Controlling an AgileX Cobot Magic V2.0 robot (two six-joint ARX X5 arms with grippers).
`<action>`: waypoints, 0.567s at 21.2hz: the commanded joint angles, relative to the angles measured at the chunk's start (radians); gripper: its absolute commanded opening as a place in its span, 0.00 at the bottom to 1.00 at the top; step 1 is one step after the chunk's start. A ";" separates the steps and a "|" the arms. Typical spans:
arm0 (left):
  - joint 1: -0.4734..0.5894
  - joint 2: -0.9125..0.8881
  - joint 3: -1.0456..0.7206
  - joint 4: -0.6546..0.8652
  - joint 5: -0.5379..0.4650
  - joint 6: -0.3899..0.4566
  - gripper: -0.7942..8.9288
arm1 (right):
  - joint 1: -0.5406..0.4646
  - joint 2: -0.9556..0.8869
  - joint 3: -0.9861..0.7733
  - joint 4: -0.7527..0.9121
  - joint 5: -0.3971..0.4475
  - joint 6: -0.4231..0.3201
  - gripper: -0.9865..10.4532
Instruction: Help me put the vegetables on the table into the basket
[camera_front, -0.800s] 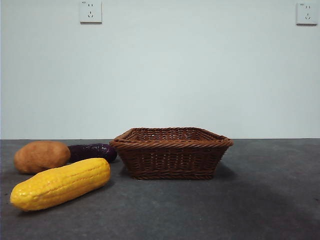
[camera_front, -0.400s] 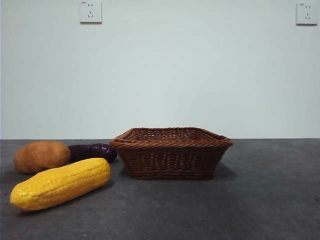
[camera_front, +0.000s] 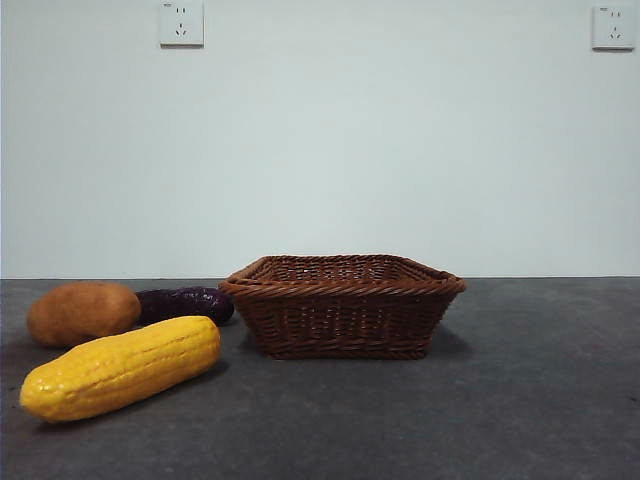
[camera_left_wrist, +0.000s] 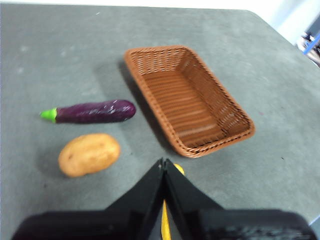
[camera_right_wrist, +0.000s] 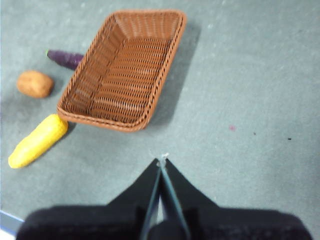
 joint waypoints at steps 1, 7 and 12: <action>-0.009 0.002 0.000 -0.001 0.004 0.023 0.08 | 0.000 0.000 0.005 0.002 -0.016 -0.020 0.08; -0.010 0.013 0.001 0.000 0.016 0.022 0.31 | 0.000 0.000 0.005 0.003 -0.056 -0.018 0.23; -0.010 0.022 0.001 0.002 0.066 0.016 0.70 | 0.000 0.000 0.005 0.003 -0.056 -0.011 0.58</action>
